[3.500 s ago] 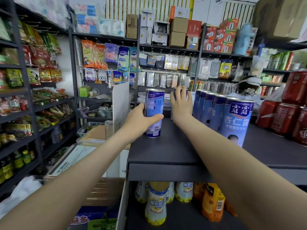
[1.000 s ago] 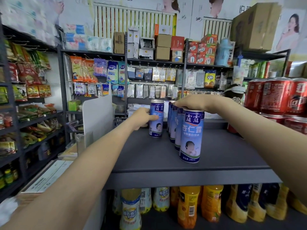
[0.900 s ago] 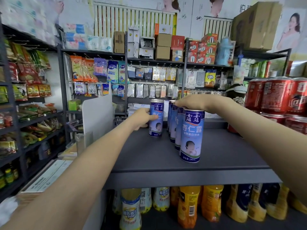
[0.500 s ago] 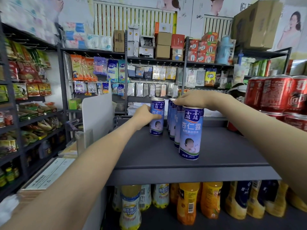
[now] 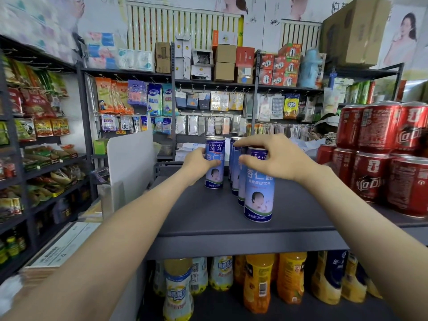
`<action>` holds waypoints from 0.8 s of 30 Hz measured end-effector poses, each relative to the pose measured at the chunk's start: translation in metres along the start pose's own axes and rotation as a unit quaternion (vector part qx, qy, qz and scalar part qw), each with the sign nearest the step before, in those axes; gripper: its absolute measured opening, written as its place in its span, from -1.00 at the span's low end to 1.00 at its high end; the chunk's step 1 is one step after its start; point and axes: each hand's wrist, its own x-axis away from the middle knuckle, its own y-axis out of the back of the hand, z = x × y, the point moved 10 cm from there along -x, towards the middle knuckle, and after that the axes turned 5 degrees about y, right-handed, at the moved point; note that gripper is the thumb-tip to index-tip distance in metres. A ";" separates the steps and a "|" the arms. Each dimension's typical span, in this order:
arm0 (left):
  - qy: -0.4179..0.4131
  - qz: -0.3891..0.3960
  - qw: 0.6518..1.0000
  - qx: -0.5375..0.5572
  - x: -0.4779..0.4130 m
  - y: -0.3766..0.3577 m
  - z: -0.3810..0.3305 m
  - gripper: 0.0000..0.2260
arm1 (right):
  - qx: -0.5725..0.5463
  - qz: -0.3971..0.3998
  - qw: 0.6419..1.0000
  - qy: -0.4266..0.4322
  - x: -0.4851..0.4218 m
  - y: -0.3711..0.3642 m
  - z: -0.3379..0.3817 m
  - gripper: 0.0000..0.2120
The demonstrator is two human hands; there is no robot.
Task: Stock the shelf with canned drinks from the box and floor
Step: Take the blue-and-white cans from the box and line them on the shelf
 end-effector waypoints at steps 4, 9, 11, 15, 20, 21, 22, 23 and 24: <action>-0.006 0.019 1.000 0.023 -0.003 -0.003 0.004 -0.64 | 0.009 -0.010 1.000 0.011 -0.001 0.000 0.000 -0.69; 0.013 0.050 0.998 0.034 -0.003 -0.007 0.007 -0.62 | 0.009 -0.002 1.000 0.018 -0.001 -0.002 -0.001 -0.61; 0.015 0.057 0.998 0.030 -0.002 -0.009 0.007 -0.62 | 0.012 0.002 1.000 0.017 -0.001 -0.002 0.000 -0.55; 0.034 0.042 0.998 -0.013 0.005 -0.007 0.007 -0.56 | 0.013 0.008 1.000 0.021 -0.002 -0.003 0.002 -0.53; 0.042 -0.027 0.992 -0.114 0.057 0.019 -0.007 -0.28 | 0.034 -0.001 0.999 0.031 0.000 0.004 0.009 -0.51; 0.022 -0.036 0.987 -0.154 0.073 0.024 -0.018 -0.33 | 0.051 -0.025 0.998 0.041 0.001 0.010 0.017 -0.47; -0.001 -0.045 0.983 -0.180 0.093 0.029 -0.030 -0.36 | 0.068 -0.049 0.995 0.054 0.003 0.015 0.029 -0.44; -0.031 -0.054 0.981 -0.184 0.113 0.034 -0.042 -0.40 | 0.078 -0.072 0.992 0.072 0.006 0.019 0.045 -0.43; -0.057 -0.063 0.981 -0.177 0.138 0.041 -0.053 -0.43 | 0.079 -0.092 0.988 0.092 0.010 0.021 0.062 -0.43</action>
